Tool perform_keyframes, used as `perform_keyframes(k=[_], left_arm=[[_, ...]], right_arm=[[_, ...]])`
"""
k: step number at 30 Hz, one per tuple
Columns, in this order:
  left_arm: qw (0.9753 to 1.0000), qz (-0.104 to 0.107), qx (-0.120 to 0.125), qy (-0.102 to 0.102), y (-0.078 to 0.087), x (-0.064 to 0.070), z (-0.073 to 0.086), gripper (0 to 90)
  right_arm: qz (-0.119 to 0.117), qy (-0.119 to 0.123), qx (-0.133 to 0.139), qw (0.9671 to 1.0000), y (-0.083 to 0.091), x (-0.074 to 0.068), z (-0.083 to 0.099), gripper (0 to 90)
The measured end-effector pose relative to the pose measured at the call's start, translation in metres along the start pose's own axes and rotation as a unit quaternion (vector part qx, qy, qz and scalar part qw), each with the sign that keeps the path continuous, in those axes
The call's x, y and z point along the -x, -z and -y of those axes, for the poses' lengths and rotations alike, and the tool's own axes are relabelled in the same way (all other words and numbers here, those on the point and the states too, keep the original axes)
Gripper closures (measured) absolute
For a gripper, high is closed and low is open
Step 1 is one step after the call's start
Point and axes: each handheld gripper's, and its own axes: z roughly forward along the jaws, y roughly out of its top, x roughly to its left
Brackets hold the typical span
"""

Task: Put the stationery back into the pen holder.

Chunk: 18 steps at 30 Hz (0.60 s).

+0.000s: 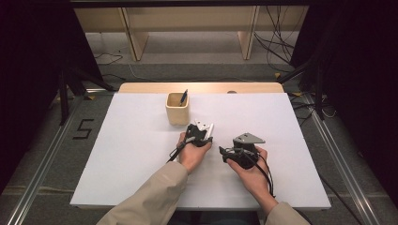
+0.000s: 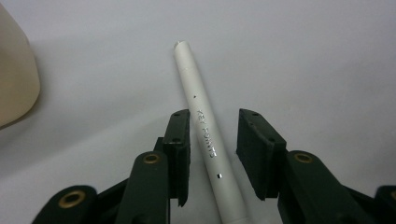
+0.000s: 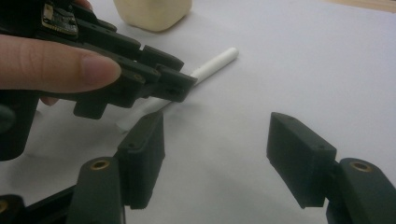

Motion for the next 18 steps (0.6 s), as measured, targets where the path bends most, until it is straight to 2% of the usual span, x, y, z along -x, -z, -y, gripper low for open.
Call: perform_keyframes(k=[18], left_arm=[[0.9999, 0.004, -0.010, 0.012, -0.0023, -0.0011, 0.0009, 66.3]], right_arm=[[0.002, -0.001, 0.000, 1.0000, -0.0003, 0.0003, 0.0000, 35.4]])
